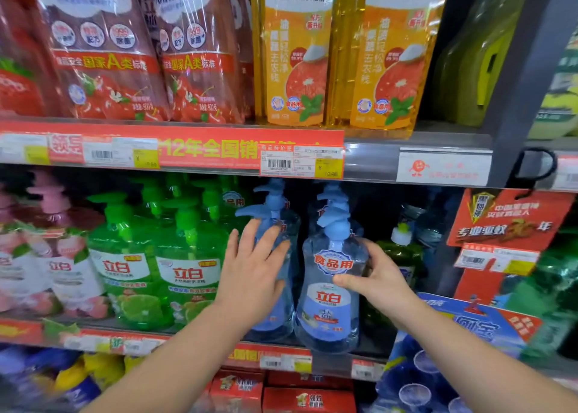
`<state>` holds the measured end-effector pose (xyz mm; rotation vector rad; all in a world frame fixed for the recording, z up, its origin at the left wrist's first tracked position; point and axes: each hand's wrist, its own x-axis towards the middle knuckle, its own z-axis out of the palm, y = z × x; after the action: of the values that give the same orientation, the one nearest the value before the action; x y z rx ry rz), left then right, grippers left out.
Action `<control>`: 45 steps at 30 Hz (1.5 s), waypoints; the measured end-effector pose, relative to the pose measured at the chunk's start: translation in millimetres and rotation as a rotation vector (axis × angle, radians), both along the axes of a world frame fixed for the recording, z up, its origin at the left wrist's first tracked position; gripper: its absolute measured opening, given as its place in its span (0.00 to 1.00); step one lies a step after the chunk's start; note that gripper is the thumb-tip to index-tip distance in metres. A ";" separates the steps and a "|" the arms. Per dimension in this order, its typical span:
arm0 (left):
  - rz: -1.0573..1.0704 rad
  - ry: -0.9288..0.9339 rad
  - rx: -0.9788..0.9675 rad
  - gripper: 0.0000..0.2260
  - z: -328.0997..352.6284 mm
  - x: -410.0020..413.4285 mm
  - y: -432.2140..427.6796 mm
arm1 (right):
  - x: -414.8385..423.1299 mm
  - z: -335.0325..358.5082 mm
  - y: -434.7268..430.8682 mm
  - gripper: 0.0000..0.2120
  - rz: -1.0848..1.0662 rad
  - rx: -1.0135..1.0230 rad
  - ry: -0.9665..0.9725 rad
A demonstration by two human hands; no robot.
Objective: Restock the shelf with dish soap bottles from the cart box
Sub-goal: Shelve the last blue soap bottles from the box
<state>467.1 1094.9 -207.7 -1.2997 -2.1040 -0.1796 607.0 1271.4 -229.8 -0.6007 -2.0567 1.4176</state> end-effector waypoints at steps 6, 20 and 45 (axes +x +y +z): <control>-0.067 0.014 0.008 0.30 -1.8 -4.5 -4.3 | -1.5 4.4 9.2 0.28 0.050 0.113 -0.069; -0.174 -0.030 0.136 0.25 -9.1 -9.9 -3.4 | 0.2 4.3 7.2 0.39 0.054 0.114 -0.177; -0.134 -0.642 0.415 0.45 -11.9 -19.0 1.2 | -18.2 78.0 -9.0 0.25 0.177 0.602 -0.184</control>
<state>448.1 1096.2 -219.6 -1.2207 -2.2994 -1.1586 588.9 1262.4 -151.8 -0.3044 -2.5715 0.7709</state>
